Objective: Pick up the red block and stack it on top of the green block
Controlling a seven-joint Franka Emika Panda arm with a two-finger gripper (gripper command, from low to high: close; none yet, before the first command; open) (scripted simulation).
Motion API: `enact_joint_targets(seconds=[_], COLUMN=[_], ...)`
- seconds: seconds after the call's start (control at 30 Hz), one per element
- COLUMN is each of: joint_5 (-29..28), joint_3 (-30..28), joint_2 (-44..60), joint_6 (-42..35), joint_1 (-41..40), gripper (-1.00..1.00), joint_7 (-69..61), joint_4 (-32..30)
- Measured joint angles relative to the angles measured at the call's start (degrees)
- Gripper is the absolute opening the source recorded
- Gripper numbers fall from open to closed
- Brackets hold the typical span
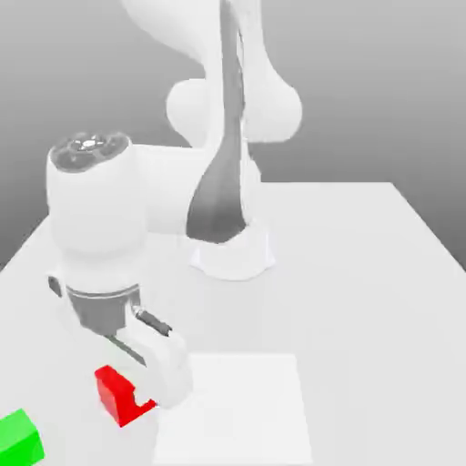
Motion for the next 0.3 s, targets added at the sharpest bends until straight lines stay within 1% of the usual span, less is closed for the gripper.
enact_joint_targets(seconds=[0.07,0.17,0.2,0.3], joint_5=[0.53,1.41,1.66,1.66], joint_3=[-1.74,-2.16,-2.06,-2.06], joint_2=[2.14,7.95,9.73,9.73], joint_6=[-1.52,2.03,3.57,3.57], joint_1=[-3.23,-5.24,-5.49,-5.49], gripper=[-1.00,-1.00,1.00,1.00], joint_7=[-3.86,-6.26,-6.56,-6.56], joint_4=[3.74,6.02,6.25,6.25])
